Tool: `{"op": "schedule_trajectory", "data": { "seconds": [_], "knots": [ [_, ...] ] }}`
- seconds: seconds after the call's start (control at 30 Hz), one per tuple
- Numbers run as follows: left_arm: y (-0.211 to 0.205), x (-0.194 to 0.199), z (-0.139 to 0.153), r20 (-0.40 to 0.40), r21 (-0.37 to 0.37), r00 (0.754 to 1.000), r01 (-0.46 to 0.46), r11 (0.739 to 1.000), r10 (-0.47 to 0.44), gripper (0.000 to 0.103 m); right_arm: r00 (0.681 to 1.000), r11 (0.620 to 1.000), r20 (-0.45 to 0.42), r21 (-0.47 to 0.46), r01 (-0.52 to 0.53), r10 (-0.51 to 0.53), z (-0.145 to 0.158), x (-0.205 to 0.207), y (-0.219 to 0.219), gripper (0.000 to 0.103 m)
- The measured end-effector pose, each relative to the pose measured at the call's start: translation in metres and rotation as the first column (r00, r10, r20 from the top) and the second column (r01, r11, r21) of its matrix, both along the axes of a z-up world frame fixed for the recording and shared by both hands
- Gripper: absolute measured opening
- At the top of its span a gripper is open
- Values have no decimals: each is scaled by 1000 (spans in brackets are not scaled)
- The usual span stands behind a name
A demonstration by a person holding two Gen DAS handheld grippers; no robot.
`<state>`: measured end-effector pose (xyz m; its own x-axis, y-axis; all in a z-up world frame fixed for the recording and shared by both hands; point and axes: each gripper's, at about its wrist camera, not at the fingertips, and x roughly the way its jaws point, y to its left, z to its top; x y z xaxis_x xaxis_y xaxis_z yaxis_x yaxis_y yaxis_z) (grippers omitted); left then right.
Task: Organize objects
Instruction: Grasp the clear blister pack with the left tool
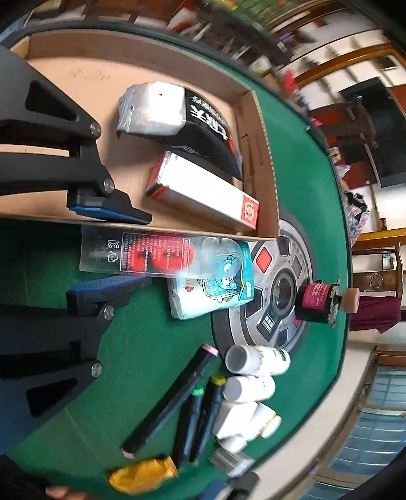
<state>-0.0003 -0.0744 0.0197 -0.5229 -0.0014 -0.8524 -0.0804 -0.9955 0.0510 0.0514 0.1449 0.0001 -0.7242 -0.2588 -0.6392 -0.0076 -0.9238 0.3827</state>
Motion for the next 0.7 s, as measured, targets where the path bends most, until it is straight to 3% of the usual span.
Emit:
{"op": "schedule_trajectory", "data": {
  "seconds": [0.1,0.23,0.37,0.7],
  "knots": [
    [2,4,0,-2,-8,1000,14,1000,-14,31,1000,1000,4,16,3,-3,-1,0,-3,103],
    [-2,2,-1,2,38,1000,15,999,-15,33,1000,1000,13,28,2,-3,-3,-1,-5,103],
    [-11,-1,-2,8,45,999,-32,998,32,41,1000,1000,14,26,4,-5,-4,-1,-4,103],
    [-25,-5,3,-21,80,993,-112,990,114,45,1000,999,20,30,-21,20,-5,1,-9,103]
  ]
}}
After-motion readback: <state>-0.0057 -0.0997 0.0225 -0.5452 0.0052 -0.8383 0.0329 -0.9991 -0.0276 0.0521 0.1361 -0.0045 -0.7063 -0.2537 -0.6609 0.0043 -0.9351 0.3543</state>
